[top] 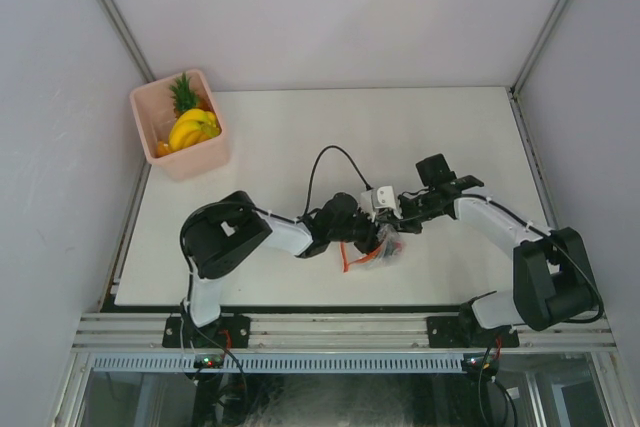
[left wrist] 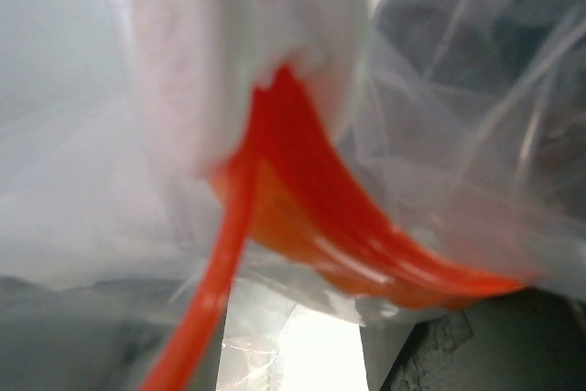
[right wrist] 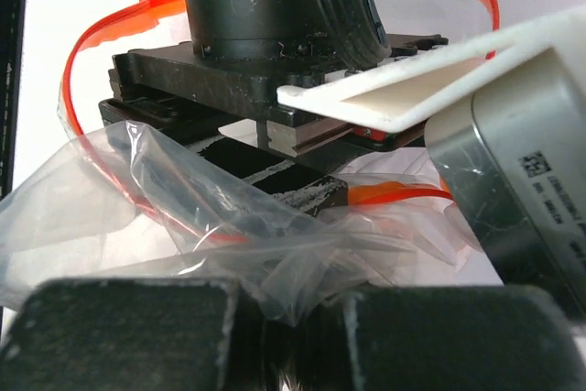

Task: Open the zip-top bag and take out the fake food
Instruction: Pick up the fake fruit from the zipper food storage bag.

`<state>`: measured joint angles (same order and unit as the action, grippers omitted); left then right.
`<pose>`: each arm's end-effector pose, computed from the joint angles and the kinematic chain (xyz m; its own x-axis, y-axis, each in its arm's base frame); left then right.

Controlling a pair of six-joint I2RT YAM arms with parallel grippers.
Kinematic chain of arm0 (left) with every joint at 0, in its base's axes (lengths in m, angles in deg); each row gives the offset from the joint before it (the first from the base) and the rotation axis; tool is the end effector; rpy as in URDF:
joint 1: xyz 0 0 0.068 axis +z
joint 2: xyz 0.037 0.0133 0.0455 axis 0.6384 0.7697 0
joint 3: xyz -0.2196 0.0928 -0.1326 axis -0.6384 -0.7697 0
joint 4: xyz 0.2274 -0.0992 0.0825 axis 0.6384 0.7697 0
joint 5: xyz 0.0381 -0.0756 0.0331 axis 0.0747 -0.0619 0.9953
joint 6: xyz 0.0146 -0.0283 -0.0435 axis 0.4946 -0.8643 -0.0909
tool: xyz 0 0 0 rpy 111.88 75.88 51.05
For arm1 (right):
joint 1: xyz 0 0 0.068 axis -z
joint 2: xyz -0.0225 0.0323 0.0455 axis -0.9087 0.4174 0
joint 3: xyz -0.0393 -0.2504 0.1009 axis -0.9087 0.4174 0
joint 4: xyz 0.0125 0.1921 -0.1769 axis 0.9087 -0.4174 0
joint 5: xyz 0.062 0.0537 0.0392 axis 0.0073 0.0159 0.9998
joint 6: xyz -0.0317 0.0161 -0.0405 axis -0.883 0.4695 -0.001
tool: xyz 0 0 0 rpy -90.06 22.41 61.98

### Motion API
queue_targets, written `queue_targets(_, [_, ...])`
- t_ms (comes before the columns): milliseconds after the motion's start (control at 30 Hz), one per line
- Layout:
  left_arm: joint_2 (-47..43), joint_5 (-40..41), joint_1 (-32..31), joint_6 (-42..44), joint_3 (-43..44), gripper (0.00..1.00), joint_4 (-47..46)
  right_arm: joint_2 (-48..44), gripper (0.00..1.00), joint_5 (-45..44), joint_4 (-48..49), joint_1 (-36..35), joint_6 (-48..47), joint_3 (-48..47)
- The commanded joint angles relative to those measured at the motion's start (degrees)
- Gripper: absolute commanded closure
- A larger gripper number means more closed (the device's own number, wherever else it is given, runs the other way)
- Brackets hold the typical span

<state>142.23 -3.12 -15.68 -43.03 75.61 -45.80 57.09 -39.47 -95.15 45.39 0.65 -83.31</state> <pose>0.2072 -0.3249 0.1247 -0.6719 0.2170 -0.7081 0.7277 0.3711 -0.5768 0.2217 0.1082 0.2016 0.1025 -0.6326 -0.7676 -0.9943 -0.0892 -0.0592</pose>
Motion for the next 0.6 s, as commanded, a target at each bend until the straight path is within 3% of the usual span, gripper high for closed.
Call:
queue_targets(0, [2.5,7.2,-0.4,-4.5,2.8,0.44,1.7,0.5,1.0,2.3,1.9,-0.7,1.3,-0.9])
queue_targets(233, [5.2,10.3,-0.3,-7.5,4.7,0.49,1.2,4.0,1.0,0.1,-0.8,0.7,3.7,-3.8])
queue_targets(400, [5.9,10.2,0.4,-7.5,4.2,0.5,1.2,3.4,0.75,0.3,-1.9,4.6,6.4,-5.1])
queue_targets(567, [5.5,9.8,1.5,-7.6,3.6,0.5,1.1,3.6,0.7,-3.3,-1.2,6.9,8.6,-5.3])
